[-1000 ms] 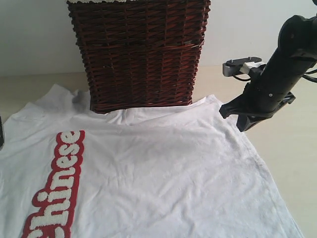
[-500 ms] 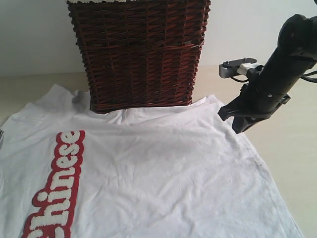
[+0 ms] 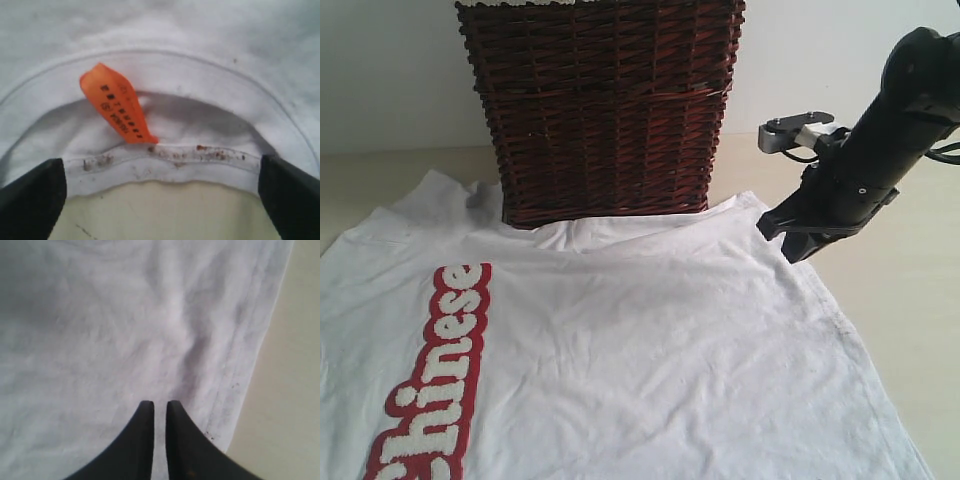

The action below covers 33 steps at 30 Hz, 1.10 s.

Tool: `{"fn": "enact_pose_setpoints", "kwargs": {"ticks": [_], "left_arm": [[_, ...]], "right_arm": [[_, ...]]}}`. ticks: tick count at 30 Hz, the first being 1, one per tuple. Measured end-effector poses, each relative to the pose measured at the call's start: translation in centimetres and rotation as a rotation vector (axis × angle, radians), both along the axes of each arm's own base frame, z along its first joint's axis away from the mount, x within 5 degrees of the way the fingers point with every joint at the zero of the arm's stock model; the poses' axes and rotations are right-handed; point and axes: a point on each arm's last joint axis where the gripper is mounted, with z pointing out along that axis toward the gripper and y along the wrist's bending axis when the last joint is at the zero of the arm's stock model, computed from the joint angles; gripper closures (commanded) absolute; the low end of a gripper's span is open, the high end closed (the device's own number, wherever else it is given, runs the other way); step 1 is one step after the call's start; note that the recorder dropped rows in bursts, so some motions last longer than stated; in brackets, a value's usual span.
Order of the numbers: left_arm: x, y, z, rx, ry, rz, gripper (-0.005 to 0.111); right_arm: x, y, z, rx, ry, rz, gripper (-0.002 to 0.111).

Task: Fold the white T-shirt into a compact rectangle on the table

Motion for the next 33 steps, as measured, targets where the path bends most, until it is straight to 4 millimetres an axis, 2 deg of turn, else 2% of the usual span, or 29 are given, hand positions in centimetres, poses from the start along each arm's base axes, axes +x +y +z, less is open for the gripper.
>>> {"fn": "enact_pose_setpoints", "kwargs": {"ticks": [3, 9, 12, 19, 33], "left_arm": [[-0.2, -0.2, -0.5, -0.028, 0.036, -0.001, 0.001], [-0.2, -0.2, -1.4, -0.037, 0.08, -0.009, 0.001], [-0.2, -0.2, -1.4, -0.035, 0.083, -0.012, 0.001], [0.1, 0.1, -1.6, 0.004, 0.037, -0.043, 0.001], [-0.5, 0.0, -1.7, 0.016, 0.008, -0.029, 0.001]], "right_arm": [[0.0, 0.1, 0.0, 0.006, -0.006, 0.006, 0.095], [0.0, 0.1, 0.0, 0.01, -0.002, 0.026, 0.073], [-0.1, 0.1, 0.0, 0.011, 0.001, 0.027, 0.067], [-0.1, 0.2, 0.0, 0.024, 0.001, 0.018, 0.067], [-0.1, 0.4, 0.1, 0.043, 0.006, 0.01, 0.067]]}}
